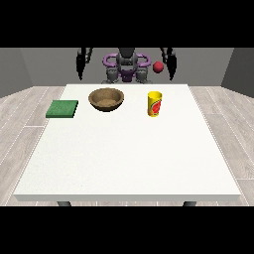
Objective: Pick the cup and pour the ball into the bowl, then pick the bowl and place it on the pad
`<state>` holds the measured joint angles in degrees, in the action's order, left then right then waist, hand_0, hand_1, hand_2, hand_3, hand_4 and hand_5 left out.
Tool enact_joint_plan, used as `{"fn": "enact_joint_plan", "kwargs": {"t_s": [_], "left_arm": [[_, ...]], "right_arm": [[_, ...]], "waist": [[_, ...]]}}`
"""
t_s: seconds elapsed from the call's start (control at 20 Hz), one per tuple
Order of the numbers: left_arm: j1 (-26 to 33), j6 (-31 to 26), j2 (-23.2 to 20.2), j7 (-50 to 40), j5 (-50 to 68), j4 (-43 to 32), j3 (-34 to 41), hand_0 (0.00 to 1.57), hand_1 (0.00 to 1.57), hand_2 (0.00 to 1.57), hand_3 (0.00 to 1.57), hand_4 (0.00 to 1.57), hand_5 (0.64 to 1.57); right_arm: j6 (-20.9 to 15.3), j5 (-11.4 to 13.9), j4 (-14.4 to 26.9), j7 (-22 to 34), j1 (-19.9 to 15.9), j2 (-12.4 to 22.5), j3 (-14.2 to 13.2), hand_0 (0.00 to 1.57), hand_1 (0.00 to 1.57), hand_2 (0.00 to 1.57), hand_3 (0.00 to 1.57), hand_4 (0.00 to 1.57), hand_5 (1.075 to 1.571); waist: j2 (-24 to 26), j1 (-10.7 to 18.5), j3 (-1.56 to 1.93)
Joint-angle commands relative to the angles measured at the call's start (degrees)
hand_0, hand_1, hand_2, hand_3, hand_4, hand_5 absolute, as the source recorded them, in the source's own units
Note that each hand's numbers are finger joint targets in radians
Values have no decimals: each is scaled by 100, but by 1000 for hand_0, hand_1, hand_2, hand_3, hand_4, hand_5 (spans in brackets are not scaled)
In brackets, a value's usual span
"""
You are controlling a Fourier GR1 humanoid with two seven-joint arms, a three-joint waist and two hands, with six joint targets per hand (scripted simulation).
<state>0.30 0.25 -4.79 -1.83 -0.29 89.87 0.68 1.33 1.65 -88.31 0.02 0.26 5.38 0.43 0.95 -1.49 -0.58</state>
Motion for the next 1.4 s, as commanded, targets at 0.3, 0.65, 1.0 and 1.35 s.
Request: {"fn": "enact_joint_plan", "kwargs": {"t_s": [0.3,0.65,1.0,1.35], "left_arm": [[568,-244,447,-50,902,761,18,0,0,0,0,0,1524],[263,348,473,55,690,1557,-903,0,0,0,0,0,1507],[-609,424,394,613,131,1011,-591,0,0,0,0,0,1384],[-1742,46,-403,1328,417,-213,556,0,0,0,0,0,1269]], "right_arm": [[130,-696,-342,-215,820,-279,-243,0,0,0,0,0,1568],[9,-688,-601,-435,161,-206,-491,0,0,0,0,0,1566],[277,-860,-197,-745,-629,35,-721,0,0,0,0,0,1562],[396,-817,49,-1145,-1263,100,-703,0,0,0,0,0,1562]], "waist": [[1759,60,64],[645,191,59],[-365,128,60],[-1395,-164,58]]}}
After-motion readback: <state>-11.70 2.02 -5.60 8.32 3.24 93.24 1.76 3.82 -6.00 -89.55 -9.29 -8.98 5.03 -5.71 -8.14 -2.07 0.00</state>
